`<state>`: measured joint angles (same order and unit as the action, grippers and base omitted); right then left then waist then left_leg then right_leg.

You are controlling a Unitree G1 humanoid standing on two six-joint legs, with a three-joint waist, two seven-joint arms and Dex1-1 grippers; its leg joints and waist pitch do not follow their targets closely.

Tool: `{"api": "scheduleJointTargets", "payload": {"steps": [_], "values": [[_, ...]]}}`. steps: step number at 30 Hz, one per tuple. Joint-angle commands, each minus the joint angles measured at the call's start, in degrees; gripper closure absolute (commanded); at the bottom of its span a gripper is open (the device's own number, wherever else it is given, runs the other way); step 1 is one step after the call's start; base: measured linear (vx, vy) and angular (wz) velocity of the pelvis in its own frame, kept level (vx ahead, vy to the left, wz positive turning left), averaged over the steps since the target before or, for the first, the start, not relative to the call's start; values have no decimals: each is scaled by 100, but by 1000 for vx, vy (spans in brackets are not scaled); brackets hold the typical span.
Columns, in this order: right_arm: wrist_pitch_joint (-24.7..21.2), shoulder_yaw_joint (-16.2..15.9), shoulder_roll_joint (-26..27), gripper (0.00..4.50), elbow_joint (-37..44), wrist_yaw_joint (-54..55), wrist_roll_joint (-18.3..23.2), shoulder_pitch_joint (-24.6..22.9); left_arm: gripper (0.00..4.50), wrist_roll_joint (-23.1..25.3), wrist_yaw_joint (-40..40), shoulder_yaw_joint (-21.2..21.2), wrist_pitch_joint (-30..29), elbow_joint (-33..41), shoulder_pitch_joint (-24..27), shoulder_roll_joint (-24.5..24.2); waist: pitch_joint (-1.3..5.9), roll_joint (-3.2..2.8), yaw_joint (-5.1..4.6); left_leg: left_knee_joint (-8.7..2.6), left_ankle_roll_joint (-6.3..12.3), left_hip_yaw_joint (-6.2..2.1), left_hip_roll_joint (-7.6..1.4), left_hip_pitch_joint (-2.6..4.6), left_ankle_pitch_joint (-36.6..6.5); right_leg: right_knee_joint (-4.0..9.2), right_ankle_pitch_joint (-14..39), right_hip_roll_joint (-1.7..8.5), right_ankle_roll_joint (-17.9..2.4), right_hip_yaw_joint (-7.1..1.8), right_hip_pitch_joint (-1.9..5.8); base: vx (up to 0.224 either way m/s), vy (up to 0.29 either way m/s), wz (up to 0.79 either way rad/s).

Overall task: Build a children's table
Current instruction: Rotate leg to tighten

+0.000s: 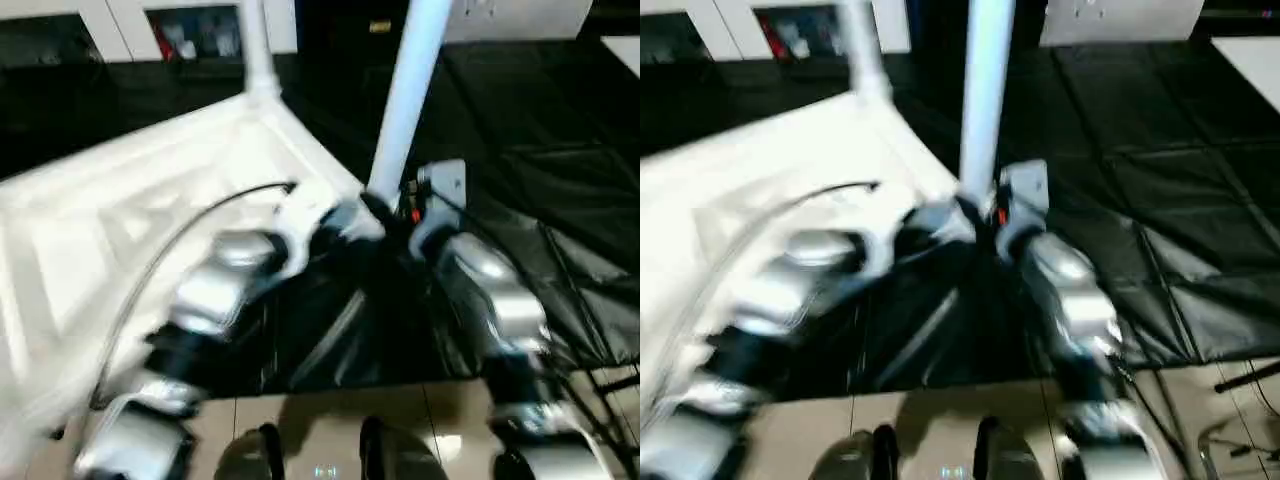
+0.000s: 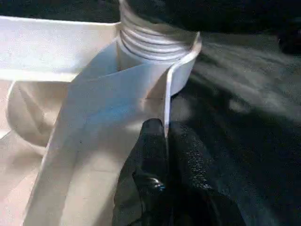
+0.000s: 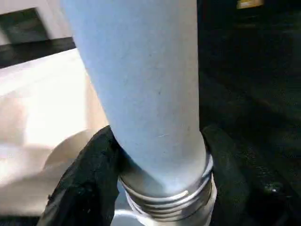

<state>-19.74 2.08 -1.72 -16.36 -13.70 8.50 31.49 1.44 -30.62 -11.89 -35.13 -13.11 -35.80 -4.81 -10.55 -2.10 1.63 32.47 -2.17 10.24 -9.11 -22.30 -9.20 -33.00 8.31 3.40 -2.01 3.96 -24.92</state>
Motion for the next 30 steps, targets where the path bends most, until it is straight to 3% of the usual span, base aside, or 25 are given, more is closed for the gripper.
{"api": "scheduleJointTargets", "payload": {"steps": [1,5,7,10,13,14,21,25,28,30], "values": [[-475,-333,323,206,-476,70,-65,-328,450,75,410,89,98,476,-251,136,462,66,12,-305,679,-126,-287,60,-693,419,1568,487,-1081,-314,370,0,0,0],[-507,-248,401,206,-442,139,-42,-337,450,92,299,-30,96,524,-213,36,460,63,19,-313,764,-131,-295,50,-648,399,1427,480,-1095,-303,382,0,0,0],[-470,-209,453,206,-495,255,-38,-317,450,158,284,-81,-30,592,-190,-86,429,19,2,-340,683,-147,-316,66,-870,426,1645,480,-1081,-288,365,0,0,0],[-441,-137,504,206,-521,315,34,-309,450,205,252,-102,-95,632,-170,-173,411,19,-9,-356,539,-153,-316,80,-1071,448,1922,489,-995,-296,362,0,0,0],[-426,-103,531,206,-524,321,50,-314,450,211,253,-87,-95,639,-149,-229,413,13,-20,-365,492,-157,-329,84,-1075,439,1835,487,-1023,-304,360,0,0,0],[-417,-93,537,151,-519,289,69,-318,450,206,246,-90,-93,639,-146,-249,413,16,-17,-362,488,-153,-324,78,-1042,430,1743,495,-1056,-312,366,0,0,0],[-338,-54,494,91,-423,112,144,-350,450,167,92,-164,-68,702,-76,-428,407,24,-83,-368,507,-160,-321,52,-1069,421,1677,498,-1126,-311,385,0,0,0],[-151,-88,196,65,-135,-118,75,-492,450,85,-306,-194,315,635,14,-722,413,16,-99,-364,488,-163,-326,57,-1081,431,1749,506,-1087,-313,378,0,0,0],[-200,-43,-177,50,448,-608,286,-672,450,-21,-801,-235,709,554,139,-1114,428,-11,-79,-354,607,-154,-332,59,-879,390,1343,504,-1167,-327,392,0,0,0],[-183,-40,-366,27,651,-771,309,-716,450,-52,-1020,-261,905,530,189,-1275,456,5,-70,-342,647,-150,-335,47,-710,353,1058,485,-1234,-328,408,0,0,0]]}}
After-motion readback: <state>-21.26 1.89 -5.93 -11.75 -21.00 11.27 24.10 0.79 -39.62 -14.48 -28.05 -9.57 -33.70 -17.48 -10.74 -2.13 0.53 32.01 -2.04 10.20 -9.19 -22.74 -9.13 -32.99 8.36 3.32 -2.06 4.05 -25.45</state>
